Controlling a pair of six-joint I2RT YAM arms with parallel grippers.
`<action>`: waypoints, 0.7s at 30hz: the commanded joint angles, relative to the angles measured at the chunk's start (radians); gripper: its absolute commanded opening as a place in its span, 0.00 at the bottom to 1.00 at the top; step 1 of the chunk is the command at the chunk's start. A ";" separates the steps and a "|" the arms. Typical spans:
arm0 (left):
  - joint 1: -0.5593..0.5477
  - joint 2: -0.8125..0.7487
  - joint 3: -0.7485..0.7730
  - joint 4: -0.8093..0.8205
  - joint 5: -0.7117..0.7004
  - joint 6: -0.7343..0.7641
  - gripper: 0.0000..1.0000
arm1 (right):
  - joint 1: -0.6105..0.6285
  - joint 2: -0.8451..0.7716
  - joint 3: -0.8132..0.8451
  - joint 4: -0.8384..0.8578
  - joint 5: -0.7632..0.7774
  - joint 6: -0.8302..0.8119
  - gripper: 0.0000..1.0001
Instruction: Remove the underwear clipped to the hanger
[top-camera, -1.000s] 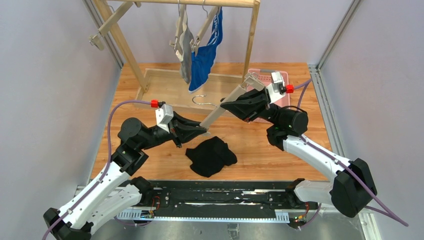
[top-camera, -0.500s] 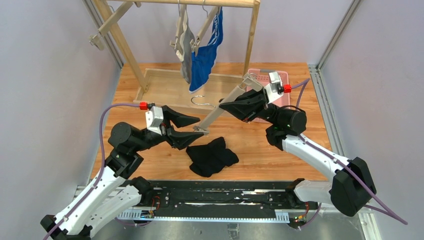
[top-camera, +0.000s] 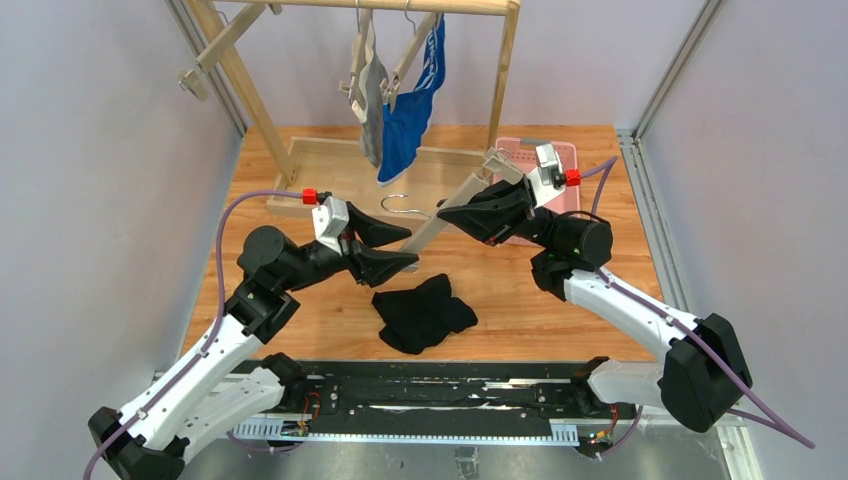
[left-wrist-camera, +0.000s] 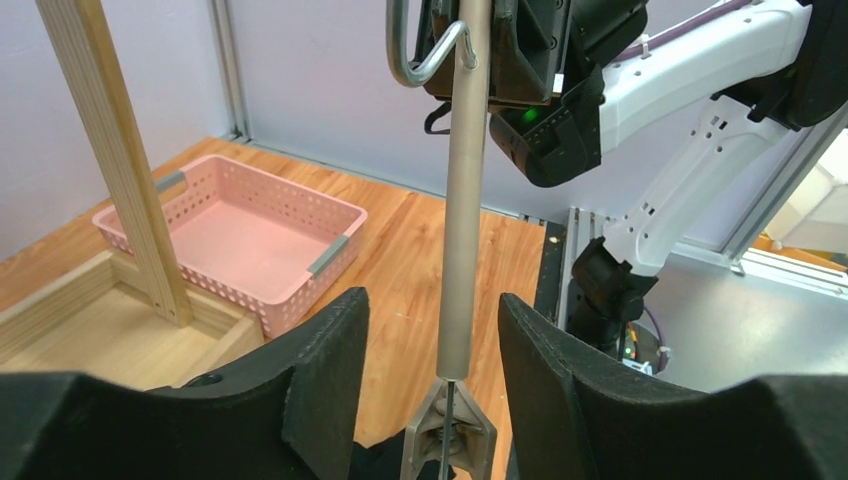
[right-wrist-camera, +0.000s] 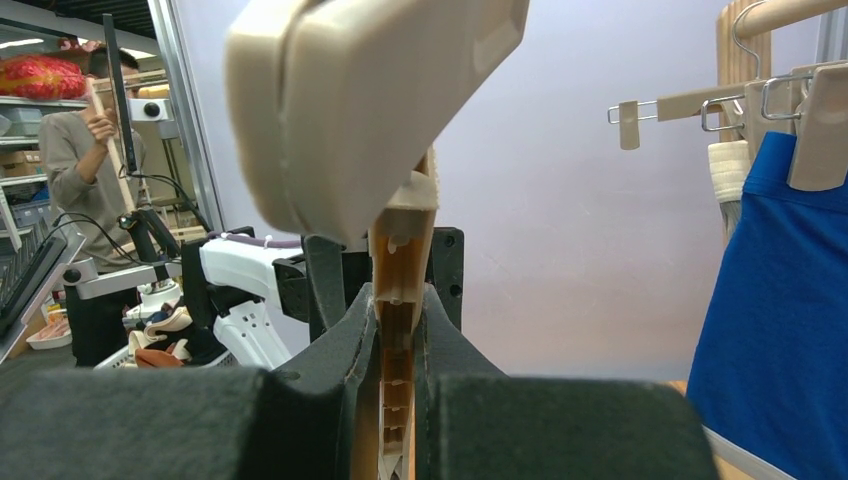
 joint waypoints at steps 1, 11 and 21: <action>0.001 0.006 0.035 0.037 0.003 -0.002 0.53 | 0.032 -0.003 0.030 0.038 -0.015 -0.001 0.01; 0.001 0.048 0.063 0.054 0.033 -0.033 0.00 | 0.035 -0.002 0.012 0.028 -0.009 -0.006 0.01; 0.001 -0.016 0.095 -0.043 -0.014 -0.069 0.00 | 0.036 0.004 -0.013 -0.013 -0.010 -0.022 0.67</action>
